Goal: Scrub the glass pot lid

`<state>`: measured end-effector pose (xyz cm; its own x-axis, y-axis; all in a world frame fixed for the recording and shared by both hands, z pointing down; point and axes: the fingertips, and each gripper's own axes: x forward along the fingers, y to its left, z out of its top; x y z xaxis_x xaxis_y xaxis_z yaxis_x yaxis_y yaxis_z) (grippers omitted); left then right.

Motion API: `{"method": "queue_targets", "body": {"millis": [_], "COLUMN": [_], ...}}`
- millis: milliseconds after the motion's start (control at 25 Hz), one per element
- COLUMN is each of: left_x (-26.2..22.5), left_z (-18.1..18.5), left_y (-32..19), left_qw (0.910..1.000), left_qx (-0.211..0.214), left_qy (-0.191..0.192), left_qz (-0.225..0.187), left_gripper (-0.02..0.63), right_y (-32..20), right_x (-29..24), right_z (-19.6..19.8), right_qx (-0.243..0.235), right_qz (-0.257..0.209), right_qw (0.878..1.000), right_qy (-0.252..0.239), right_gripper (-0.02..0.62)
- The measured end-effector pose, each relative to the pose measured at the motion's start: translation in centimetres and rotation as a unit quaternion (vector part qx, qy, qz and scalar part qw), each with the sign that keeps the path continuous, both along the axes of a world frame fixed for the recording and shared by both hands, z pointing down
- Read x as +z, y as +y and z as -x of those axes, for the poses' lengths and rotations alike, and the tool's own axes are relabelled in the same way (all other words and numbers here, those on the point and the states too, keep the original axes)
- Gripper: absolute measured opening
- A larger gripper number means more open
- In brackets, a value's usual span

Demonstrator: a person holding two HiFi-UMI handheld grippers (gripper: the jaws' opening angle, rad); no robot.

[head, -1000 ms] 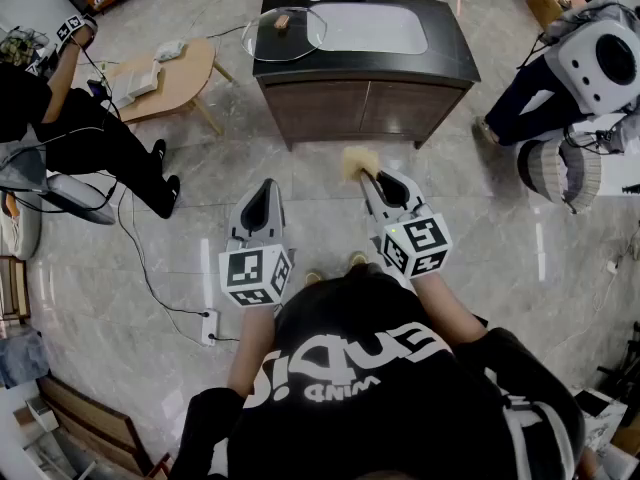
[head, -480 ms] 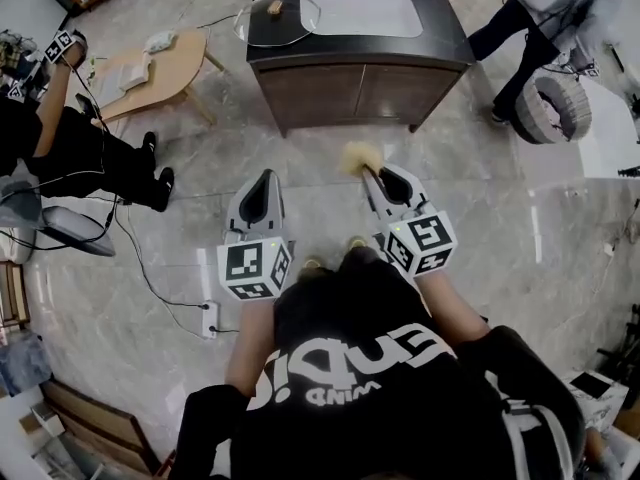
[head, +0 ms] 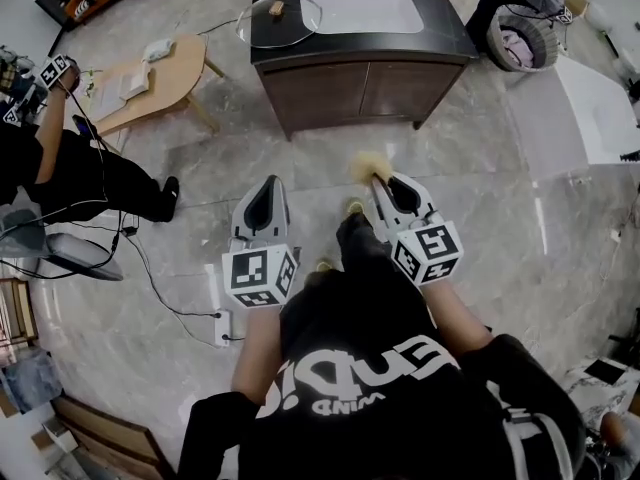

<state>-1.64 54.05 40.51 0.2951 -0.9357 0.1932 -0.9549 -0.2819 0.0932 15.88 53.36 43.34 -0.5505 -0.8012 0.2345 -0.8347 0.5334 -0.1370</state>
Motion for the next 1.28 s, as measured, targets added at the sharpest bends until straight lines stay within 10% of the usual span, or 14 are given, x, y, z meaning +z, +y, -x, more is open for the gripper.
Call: {"method": "queue_targets", "body": {"millis": [1280], "left_x": [-0.9], "left_z": [2.0], "left_y": [-20.4], "left_qw": [0.9999], "left_qx": [-0.007], "left_qy": [-0.01], "left_qz": [0.009], "left_gripper": [0.014], "right_y": [-22.2], "right_x": [-0.7], "right_z": [2.8], "right_qx": [-0.014], "right_qz": [-0.001], "right_qw": [0.999], "right_qy": [-0.029], "right_gripper": [0.046]}}
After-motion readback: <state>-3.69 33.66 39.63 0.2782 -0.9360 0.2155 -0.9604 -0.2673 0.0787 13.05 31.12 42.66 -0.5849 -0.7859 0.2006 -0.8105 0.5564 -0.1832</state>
